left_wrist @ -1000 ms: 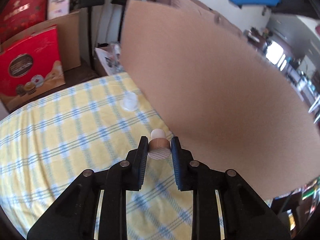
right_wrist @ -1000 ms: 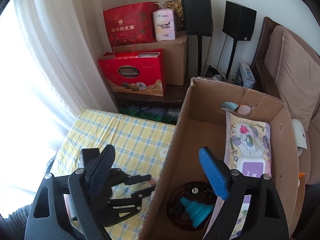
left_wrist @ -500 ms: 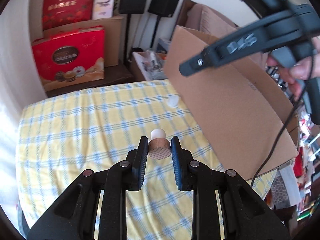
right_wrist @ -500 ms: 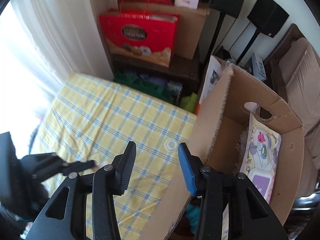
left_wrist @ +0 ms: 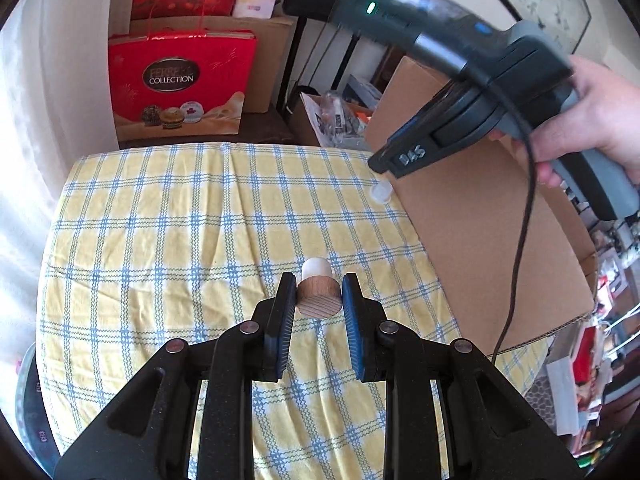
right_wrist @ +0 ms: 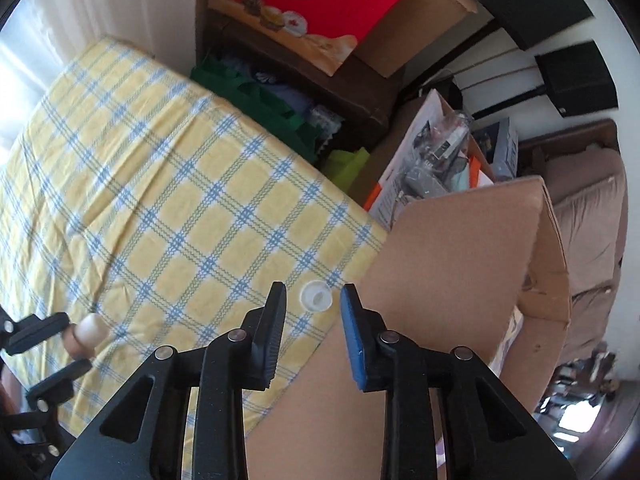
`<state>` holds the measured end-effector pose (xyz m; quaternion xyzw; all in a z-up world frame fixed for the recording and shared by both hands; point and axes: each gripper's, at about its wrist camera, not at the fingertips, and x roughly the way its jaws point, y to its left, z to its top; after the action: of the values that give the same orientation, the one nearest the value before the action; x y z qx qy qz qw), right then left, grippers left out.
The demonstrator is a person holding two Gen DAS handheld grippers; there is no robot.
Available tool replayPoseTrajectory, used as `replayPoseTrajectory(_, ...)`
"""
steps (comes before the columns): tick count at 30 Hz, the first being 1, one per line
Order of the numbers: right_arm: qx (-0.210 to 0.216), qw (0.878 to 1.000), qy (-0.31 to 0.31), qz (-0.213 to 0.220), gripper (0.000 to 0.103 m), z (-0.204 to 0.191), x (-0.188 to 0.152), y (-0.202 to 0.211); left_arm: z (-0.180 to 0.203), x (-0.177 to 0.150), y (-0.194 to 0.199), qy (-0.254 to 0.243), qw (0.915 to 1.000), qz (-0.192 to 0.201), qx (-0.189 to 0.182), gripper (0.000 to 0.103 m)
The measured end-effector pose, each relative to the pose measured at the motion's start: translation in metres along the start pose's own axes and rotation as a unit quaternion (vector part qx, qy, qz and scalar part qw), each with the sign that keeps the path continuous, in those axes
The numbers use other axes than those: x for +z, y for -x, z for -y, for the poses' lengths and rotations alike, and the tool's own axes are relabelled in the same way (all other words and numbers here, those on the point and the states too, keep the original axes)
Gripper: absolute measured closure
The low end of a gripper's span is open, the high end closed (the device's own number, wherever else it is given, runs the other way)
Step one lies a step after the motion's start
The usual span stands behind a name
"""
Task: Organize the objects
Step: 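Lift the wooden peg with the left tool while the right tool grasps the white cap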
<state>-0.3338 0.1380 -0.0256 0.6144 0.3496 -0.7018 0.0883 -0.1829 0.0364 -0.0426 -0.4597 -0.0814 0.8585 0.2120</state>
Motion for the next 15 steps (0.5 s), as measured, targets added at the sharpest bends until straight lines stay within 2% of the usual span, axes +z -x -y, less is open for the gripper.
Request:
replayPoseTrajectory(4,-0.030,0.997,0.039,-0.067,0.076,-0.005,0.009,-0.035,-0.006,-0.001,0.005,0.005,1.0000,0.003,-0.005,0.081)
replayPoseTrajectory(8,-0.042,0.989,0.072,-0.122,0.076,-0.002,0.008,-0.061,-0.013,-0.003,0.011,0.010,0.9999,0.009,-0.011,0.081)
replayPoseTrajectory(15,-0.024,0.984,0.100,-0.146,0.077,0.002,0.008,-0.075,-0.020,-0.003,0.013,0.015,0.9997,0.011,-0.017,0.081)
